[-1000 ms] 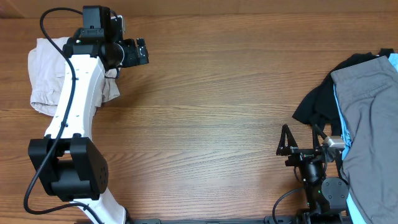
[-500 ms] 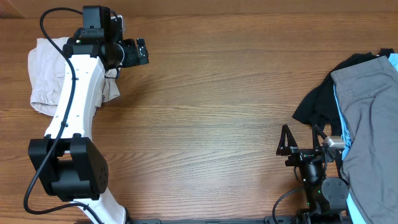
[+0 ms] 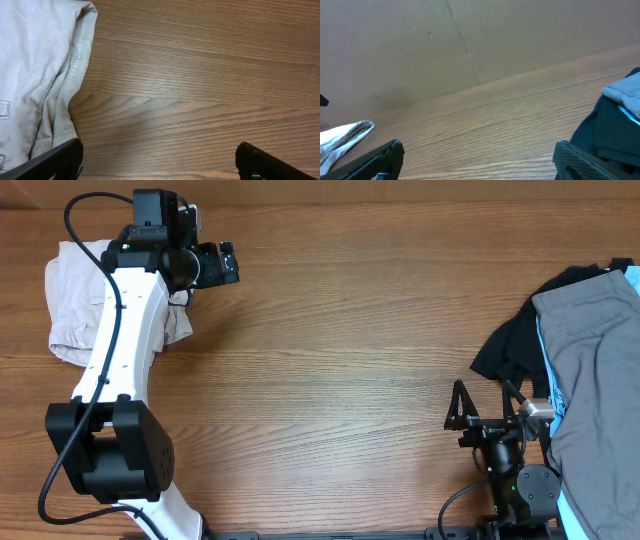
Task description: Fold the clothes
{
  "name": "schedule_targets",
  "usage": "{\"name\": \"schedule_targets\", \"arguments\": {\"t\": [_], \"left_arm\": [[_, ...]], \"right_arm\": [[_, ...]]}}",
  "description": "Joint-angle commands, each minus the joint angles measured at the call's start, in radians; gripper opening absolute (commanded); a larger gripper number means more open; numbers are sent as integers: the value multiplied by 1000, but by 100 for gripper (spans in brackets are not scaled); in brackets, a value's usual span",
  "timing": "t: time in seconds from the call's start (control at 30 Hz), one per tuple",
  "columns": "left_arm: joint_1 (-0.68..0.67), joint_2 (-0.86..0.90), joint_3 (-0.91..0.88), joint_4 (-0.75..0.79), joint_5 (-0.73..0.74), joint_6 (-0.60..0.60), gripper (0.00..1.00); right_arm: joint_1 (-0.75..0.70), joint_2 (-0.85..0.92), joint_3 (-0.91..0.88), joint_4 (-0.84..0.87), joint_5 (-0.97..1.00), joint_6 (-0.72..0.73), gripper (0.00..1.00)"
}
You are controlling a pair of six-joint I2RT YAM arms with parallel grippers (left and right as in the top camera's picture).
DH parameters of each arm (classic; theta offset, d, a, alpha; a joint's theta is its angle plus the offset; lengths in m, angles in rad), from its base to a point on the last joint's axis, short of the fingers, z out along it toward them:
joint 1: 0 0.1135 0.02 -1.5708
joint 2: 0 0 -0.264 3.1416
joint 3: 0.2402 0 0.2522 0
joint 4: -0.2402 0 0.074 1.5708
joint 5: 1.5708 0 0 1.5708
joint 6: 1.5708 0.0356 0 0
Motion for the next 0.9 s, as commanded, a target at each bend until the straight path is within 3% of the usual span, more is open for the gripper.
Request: {"name": "schedule_targets", "arguments": {"t": [0.0,0.2,0.57,0.67,0.87], "left_arm": [[-3,7,5,1,5,1,100],[-14,-111,5,-26,3,1,100],[-40,-680,-64,-121,-68,1,100],[-40,-825,-175,-122,-68,0,100],[-39,-1185,-612,-33,-68,-27,100]], "right_arm": [[5,-12,-11,5,13,0,100],[5,-12,-11,5,13,0,100],[5,-12,-11,5,13,0,100],[5,-12,-11,5,13,0,100],[5,-12,-11,5,13,0,100]]}}
